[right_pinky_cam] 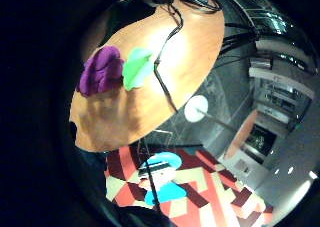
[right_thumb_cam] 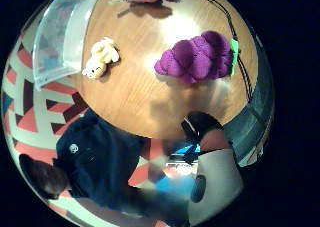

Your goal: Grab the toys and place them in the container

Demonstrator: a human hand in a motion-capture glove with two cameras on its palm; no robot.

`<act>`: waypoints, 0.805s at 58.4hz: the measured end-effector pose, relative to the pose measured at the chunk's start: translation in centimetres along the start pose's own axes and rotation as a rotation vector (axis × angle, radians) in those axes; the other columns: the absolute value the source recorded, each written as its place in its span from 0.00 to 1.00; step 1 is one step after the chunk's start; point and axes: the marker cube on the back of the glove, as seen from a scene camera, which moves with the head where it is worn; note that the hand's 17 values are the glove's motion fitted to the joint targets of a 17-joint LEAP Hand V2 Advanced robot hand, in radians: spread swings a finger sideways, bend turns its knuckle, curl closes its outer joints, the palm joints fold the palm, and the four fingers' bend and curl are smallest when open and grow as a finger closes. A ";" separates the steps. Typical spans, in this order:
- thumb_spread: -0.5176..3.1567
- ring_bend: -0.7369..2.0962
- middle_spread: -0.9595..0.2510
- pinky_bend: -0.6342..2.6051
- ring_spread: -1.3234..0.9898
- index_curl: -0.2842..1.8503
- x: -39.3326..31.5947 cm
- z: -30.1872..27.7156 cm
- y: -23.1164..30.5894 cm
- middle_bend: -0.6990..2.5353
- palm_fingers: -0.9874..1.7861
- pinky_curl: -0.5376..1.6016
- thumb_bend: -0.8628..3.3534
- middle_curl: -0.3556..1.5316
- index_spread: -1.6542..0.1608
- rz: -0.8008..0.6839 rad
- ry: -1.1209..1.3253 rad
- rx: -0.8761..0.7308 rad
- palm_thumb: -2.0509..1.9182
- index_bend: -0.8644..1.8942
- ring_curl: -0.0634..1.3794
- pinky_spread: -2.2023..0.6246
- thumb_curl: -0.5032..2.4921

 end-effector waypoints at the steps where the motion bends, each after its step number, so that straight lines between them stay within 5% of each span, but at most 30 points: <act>1: 0.47 0.34 0.79 0.53 0.55 0.23 0.0 0.2 -0.2 0.24 0.21 0.37 0.20 0.32 0.78 -0.003 0.000 -0.016 0.66 0.33 0.23 0.76 0.28; 21: 0.45 0.30 0.84 0.50 0.57 0.22 0.4 4.0 -4.4 0.23 0.19 0.36 0.20 0.28 0.79 -0.028 0.067 -0.137 0.63 0.36 0.21 0.76 0.27; 33: 0.47 0.28 0.80 0.43 0.57 0.33 -0.3 4.0 -5.0 0.25 0.30 0.33 0.22 0.26 0.75 -0.073 0.008 0.009 0.68 0.62 0.14 0.76 0.29; 47: 0.45 0.30 0.72 0.41 0.54 0.41 -2.7 -0.4 -3.1 0.34 0.37 0.32 0.22 0.33 0.80 -0.144 -0.176 0.196 0.70 0.74 0.09 0.76 0.33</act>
